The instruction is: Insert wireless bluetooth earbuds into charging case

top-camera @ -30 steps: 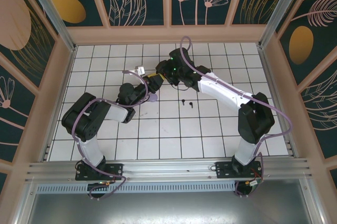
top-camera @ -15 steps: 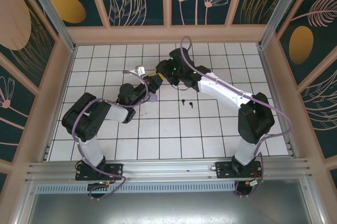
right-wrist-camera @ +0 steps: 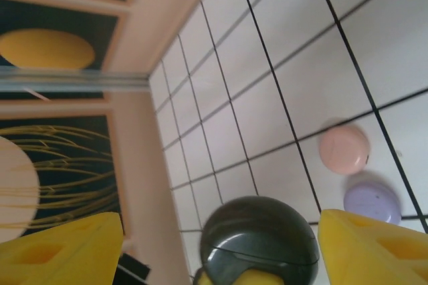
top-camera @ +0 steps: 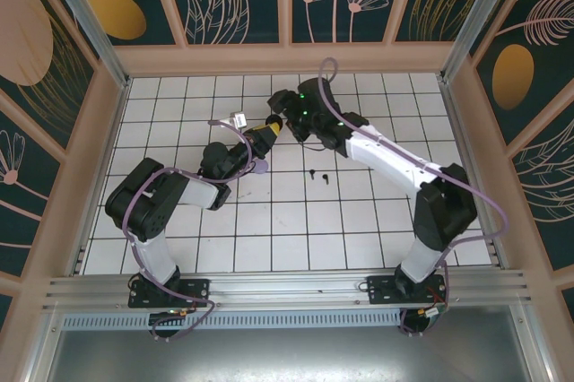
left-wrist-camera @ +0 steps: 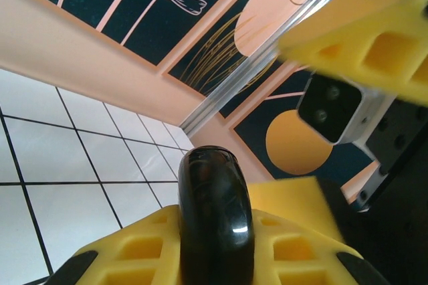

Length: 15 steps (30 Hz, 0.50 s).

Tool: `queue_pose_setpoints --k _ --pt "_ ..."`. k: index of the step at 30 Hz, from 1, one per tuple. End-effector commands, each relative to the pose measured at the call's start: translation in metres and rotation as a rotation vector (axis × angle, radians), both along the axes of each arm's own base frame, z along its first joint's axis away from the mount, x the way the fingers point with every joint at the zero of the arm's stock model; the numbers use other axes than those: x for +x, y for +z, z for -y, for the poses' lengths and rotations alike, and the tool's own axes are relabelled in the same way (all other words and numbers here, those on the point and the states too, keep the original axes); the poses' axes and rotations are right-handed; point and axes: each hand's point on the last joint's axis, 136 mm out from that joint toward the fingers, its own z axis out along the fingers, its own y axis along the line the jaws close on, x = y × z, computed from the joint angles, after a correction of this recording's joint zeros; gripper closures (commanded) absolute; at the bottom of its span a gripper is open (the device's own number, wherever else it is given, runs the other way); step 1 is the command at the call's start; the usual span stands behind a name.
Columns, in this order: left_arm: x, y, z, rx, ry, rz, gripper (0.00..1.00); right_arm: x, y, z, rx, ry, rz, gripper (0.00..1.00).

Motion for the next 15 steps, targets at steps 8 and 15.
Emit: queue_pose_setpoints --k 8,15 --pt "-0.017 0.014 0.018 0.045 -0.151 0.041 1.0 -0.015 0.028 0.073 -0.056 -0.008 0.199 0.22" --pt "-0.039 0.025 0.039 0.13 -0.345 0.084 1.0 -0.05 -0.001 0.132 -0.226 0.027 0.305 0.22"
